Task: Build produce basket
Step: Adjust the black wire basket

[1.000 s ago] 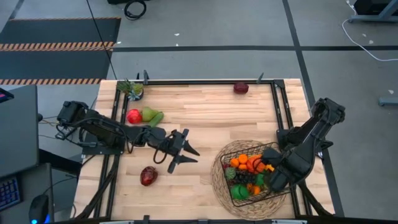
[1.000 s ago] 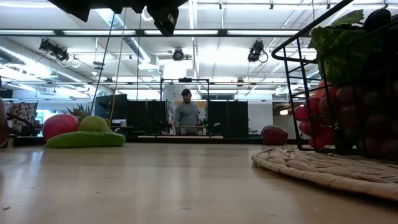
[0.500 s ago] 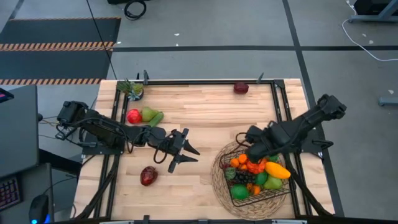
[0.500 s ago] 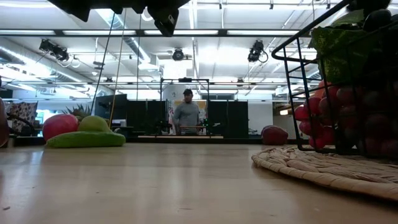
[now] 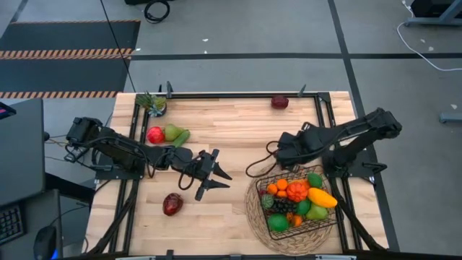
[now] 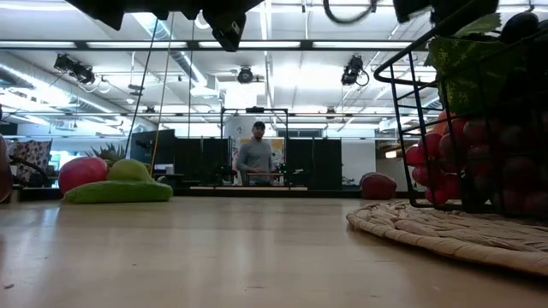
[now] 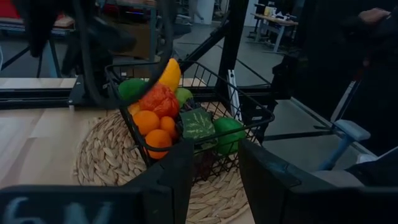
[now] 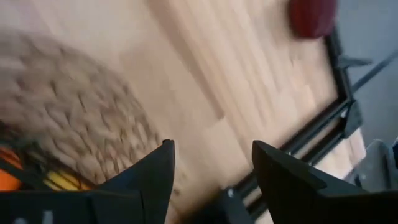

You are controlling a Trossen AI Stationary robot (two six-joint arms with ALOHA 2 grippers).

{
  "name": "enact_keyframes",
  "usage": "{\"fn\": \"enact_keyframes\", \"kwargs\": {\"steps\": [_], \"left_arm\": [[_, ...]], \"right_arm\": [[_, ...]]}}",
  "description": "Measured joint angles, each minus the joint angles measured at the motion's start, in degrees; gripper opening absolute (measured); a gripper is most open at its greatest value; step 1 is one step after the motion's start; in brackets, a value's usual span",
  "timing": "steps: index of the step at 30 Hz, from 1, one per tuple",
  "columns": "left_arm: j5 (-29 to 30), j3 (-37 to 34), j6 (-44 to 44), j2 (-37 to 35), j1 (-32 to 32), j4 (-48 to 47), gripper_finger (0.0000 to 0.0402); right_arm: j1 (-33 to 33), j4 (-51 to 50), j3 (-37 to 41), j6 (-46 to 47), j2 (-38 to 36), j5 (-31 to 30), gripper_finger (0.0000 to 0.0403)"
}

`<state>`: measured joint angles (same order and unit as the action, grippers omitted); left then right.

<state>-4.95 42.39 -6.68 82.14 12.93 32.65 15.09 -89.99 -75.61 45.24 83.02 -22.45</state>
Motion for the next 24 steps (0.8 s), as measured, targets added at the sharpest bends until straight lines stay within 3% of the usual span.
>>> {"fn": "enact_keyframes", "kwargs": {"steps": [5,12,16,24], "left_arm": [[0.0,0.0,0.0,0.0,0.0,-0.3,0.0132],[0.0,0.0,0.4,0.0,0.0,-0.3,0.0132],[0.0,0.0,0.4,0.0,0.0,-0.3,0.0132],[0.0,0.0,0.4,0.0,0.0,-1.2,0.0132]], "right_arm": [[-0.2,0.0,5.9,-3.5,0.0,5.7,0.0167],[1.0,0.0,10.7,-4.9,0.0,6.3,0.0058],[1.0,0.0,12.3,-6.6,0.0,11.9,0.0012],[2.0,-0.2,16.5,-4.4,-0.2,21.4,0.0025]]}}
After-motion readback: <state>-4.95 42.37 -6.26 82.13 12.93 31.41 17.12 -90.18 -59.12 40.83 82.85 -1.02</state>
